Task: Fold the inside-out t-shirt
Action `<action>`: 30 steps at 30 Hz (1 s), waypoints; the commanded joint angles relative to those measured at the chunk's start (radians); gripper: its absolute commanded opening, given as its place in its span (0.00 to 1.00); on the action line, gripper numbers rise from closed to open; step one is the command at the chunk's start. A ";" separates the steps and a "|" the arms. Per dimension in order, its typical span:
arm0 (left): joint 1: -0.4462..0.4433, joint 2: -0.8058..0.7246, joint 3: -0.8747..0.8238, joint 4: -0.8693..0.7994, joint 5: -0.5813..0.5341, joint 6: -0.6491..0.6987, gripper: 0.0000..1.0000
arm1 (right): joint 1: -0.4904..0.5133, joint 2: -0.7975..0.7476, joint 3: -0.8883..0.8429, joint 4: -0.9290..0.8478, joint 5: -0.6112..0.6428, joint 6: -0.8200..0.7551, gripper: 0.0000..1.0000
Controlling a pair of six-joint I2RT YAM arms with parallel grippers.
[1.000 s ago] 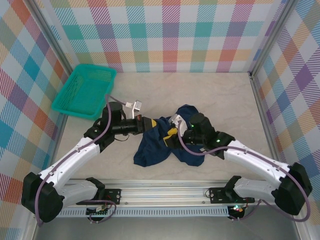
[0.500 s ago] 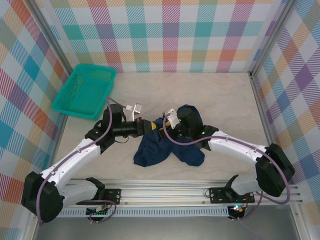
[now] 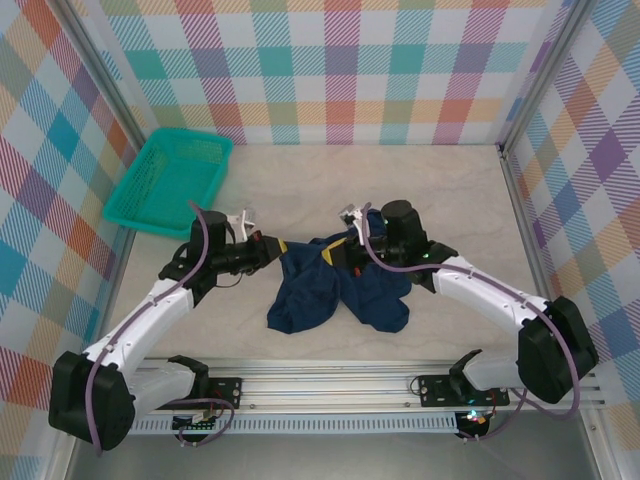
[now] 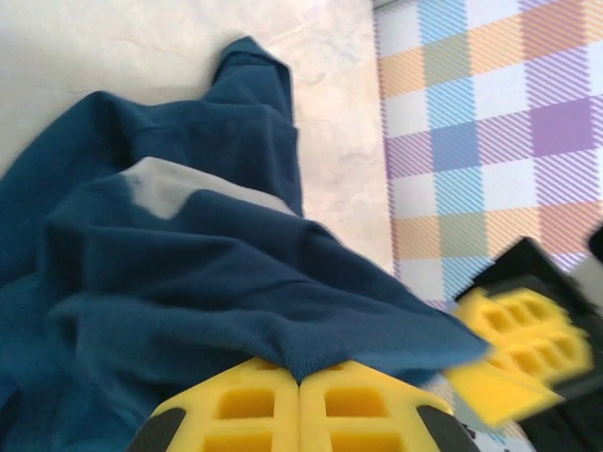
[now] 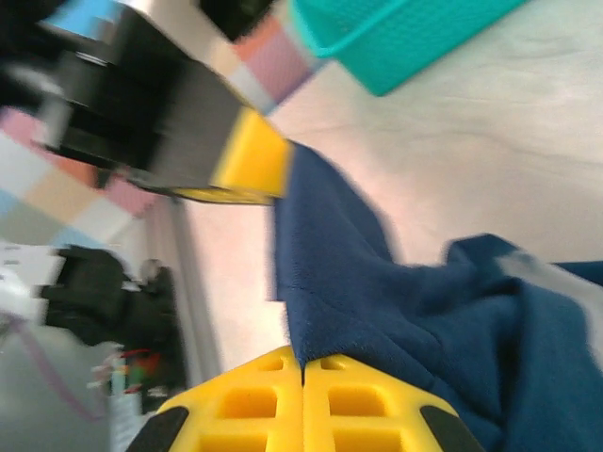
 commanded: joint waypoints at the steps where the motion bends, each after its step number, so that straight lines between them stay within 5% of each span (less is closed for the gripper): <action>1: 0.010 0.024 0.006 -0.045 -0.034 0.061 0.08 | -0.012 0.017 -0.030 0.154 -0.208 0.174 0.00; 9: -0.031 -0.014 -0.019 -0.082 -0.004 0.126 0.40 | -0.034 0.068 -0.017 0.222 -0.194 0.247 0.00; 17: -0.068 0.063 0.005 -0.117 -0.043 0.212 0.45 | -0.038 0.052 -0.016 0.205 -0.172 0.240 0.00; 22: -0.098 0.080 -0.004 -0.075 -0.021 0.200 0.37 | -0.042 0.042 -0.011 0.182 -0.152 0.228 0.00; 26: -0.100 0.073 0.012 -0.086 -0.023 0.199 0.12 | -0.045 0.034 -0.008 0.134 -0.126 0.191 0.00; 30: -0.094 0.003 0.030 -0.084 0.027 0.159 0.00 | -0.044 -0.001 0.050 -0.184 0.199 0.024 0.00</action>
